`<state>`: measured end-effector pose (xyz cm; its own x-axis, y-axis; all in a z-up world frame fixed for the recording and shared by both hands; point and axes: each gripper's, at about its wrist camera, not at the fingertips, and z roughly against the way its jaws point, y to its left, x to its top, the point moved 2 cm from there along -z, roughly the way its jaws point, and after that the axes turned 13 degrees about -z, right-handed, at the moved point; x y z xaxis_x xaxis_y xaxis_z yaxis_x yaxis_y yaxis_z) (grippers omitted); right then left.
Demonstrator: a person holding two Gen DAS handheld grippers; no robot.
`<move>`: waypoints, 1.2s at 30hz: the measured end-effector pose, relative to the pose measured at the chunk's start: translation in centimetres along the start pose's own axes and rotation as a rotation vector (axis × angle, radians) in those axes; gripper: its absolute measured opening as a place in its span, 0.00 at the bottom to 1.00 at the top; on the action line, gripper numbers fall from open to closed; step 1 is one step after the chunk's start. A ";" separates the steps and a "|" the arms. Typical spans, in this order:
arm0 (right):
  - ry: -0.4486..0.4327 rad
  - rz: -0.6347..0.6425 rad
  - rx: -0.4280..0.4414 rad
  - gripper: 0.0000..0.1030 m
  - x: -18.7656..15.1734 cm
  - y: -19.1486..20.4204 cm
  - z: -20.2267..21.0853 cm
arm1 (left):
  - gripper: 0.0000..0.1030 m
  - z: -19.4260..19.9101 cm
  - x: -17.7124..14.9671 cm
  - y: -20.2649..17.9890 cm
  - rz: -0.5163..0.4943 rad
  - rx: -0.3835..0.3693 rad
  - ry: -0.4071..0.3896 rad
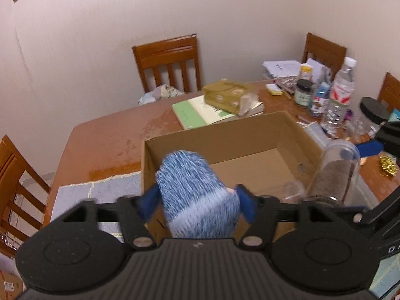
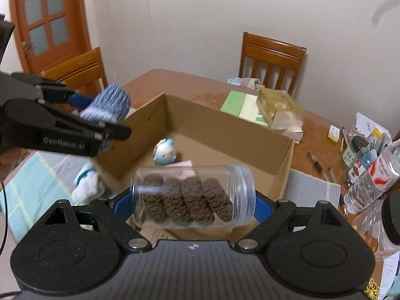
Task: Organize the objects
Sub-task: 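Carry the cookie jar into the box with the right gripper while the left drops the sock in, then move the right gripper to the grey rubber toy while the left approaches the white sock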
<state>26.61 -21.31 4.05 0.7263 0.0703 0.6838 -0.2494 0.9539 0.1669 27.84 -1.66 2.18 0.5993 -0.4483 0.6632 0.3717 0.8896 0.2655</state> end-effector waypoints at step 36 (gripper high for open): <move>0.007 -0.089 -0.180 1.00 -11.7 1.9 2.5 | 0.97 4.1 -12.5 -1.8 0.149 0.070 0.074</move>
<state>16.02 -21.01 -1.87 0.7450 -0.0151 0.6669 -0.0658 0.9932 0.0960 16.79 2.65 -3.74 0.6953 -0.3144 0.6463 0.2264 0.9493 0.2181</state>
